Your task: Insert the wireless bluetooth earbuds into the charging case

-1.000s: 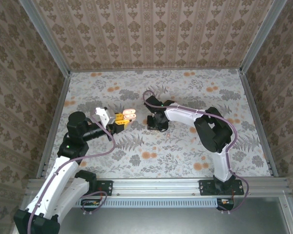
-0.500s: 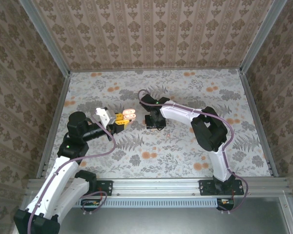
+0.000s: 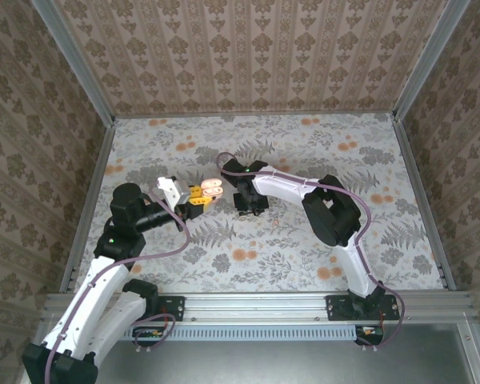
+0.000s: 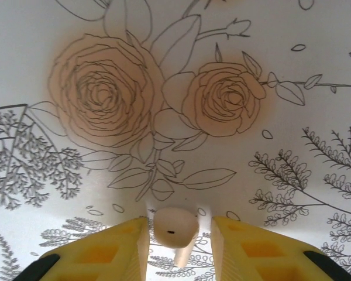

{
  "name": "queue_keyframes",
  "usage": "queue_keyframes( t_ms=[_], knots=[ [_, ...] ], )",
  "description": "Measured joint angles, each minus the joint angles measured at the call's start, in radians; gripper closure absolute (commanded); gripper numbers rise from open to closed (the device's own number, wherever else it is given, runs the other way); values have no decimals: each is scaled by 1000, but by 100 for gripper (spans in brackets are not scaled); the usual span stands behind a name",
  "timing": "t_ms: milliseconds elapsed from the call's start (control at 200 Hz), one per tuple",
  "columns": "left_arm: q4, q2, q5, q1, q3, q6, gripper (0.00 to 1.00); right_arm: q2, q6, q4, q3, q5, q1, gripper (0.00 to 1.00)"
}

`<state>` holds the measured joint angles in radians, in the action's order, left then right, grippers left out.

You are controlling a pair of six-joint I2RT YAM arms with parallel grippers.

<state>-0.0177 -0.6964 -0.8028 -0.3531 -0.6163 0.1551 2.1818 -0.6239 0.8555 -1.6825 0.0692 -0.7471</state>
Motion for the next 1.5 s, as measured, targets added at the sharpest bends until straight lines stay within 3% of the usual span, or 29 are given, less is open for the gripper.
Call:
queue_keyframes(
  t_ms=[395, 840, 1230, 1500],
  knots=[
    [-5, 0, 0, 0, 0, 4, 100, 7, 21, 16, -18, 6, 0, 78],
    [-5, 0, 0, 0, 0, 4, 100, -1, 34, 13, -14, 15, -4, 80],
    [8, -13, 0, 0, 2, 2, 100, -109, 50, -26, 64, 34, -4, 81],
    [42, -23, 3, -2, 21, -21, 100, -266, 66, -111, 174, 58, -4, 82]
  ],
)
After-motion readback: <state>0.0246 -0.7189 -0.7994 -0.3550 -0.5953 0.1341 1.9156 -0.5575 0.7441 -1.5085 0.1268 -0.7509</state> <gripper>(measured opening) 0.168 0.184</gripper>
